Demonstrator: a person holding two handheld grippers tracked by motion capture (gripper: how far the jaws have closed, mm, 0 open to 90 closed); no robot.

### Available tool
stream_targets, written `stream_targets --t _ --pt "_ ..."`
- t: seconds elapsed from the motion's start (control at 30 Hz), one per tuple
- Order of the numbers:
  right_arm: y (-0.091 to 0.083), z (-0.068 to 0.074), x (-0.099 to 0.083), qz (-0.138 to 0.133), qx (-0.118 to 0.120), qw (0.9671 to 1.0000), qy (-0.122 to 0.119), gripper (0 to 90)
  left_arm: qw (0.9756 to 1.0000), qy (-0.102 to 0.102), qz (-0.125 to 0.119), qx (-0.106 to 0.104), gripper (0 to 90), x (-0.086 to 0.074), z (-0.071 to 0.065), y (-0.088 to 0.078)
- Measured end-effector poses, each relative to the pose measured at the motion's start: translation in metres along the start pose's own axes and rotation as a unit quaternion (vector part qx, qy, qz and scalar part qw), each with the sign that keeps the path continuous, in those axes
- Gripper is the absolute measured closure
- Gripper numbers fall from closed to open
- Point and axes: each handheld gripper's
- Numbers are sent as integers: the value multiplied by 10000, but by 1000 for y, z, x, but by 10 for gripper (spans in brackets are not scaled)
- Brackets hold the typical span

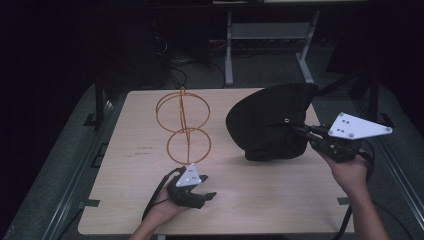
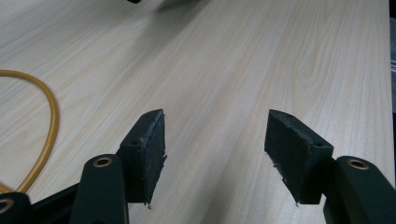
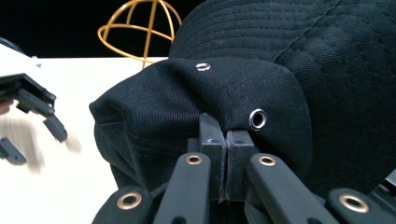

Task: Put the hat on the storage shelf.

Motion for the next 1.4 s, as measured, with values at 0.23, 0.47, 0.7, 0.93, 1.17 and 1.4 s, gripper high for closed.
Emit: stream_targets --t 0.23,0.47,0.7,0.93,1.17,1.4 --pt "13 -3 17 -168 260 9995 -6 885 10000 -2 -5 -8 372 0 -1 1" --pt "22 -4 32 -271 502 9983 -94 884 10000 -36 -23 -15 369 0 1 0" --pt "33 -6 44 -370 699 9968 -90 884 10000 -44 -30 -16 369 0 0 2" --pt "49 -6 59 -470 877 9950 -80 884 10000 -9 -1 -50 369 1 0 2" --pt "68 -5 74 -548 1027 9932 -6 884 10000 -19 5 -87 369 1 -1 4" --pt "86 -4 85 -515 1047 9930 172 885 9998 -10 -13 -180 370 1 -4 5"
Point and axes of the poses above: each handheld gripper's, and its own axes: y roughly forward along the jaws, x roughly out of its top, z roughly to its left, and after that the axes turned 11 degrees about -z, right-handed
